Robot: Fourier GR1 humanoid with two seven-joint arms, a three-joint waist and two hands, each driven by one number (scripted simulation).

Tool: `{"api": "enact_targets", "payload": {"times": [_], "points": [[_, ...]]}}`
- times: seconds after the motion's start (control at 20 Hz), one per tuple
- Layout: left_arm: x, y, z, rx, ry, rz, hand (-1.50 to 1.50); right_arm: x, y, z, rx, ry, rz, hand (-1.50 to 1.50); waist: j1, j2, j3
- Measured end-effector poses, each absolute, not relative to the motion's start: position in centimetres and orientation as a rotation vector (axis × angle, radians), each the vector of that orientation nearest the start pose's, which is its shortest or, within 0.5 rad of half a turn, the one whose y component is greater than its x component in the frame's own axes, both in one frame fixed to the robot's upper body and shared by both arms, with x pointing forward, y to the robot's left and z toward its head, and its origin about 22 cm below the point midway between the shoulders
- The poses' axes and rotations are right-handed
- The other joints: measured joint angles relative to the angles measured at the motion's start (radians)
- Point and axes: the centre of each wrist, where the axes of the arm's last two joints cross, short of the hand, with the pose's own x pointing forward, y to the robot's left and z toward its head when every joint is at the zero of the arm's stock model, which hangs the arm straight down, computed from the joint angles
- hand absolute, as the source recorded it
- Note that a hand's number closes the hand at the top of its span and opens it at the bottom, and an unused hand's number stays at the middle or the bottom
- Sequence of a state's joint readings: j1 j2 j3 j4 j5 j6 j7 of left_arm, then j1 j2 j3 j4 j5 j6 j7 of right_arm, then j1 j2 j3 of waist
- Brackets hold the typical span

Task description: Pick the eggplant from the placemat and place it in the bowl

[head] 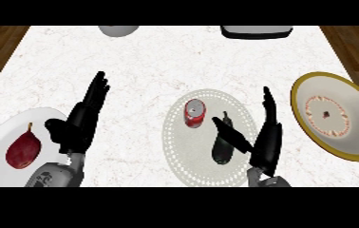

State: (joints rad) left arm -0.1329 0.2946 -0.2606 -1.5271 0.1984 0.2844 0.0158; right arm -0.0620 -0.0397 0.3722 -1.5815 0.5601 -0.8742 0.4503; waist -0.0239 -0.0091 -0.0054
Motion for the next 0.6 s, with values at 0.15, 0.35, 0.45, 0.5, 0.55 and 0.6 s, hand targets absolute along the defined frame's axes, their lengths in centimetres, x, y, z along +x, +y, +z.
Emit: {"api": "enact_targets", "payload": {"times": [0.15,0.35,0.45,0.5,0.55,0.6], "points": [[26.3,22.2,2.4,0.081,-1.582,-0.096,0.0,23.9,-14.7,2.6,-0.783,-1.406,-0.124,-1.5,0.001,0.0,0.0],[26.8,22.5,2.8,0.083,-1.587,-0.099,0.0,24.3,-14.0,6.2,-0.797,-1.308,-0.087,-1.5,0.005,0.001,0.0],[26.9,22.1,2.7,0.076,-1.587,-0.1,0.0,25.0,-13.9,7.7,-0.783,-1.242,-0.079,-1.5,0.011,0.003,0.001],[26.7,22.1,2.7,0.074,-1.584,-0.103,0.0,25.0,-14.0,8.4,-0.777,-1.212,-0.073,-1.5,0.013,0.003,0.002],[26.8,22.2,2.6,0.076,-1.587,-0.101,0.0,24.9,-14.1,8.9,-0.77,-1.186,-0.059,-1.5,0.012,0.004,0.002],[26.8,22.1,2.8,0.075,-1.59,-0.104,0.0,25.0,-14.1,9.2,-0.762,-1.161,-0.045,-1.5,0.014,0.004,0.002]]}}
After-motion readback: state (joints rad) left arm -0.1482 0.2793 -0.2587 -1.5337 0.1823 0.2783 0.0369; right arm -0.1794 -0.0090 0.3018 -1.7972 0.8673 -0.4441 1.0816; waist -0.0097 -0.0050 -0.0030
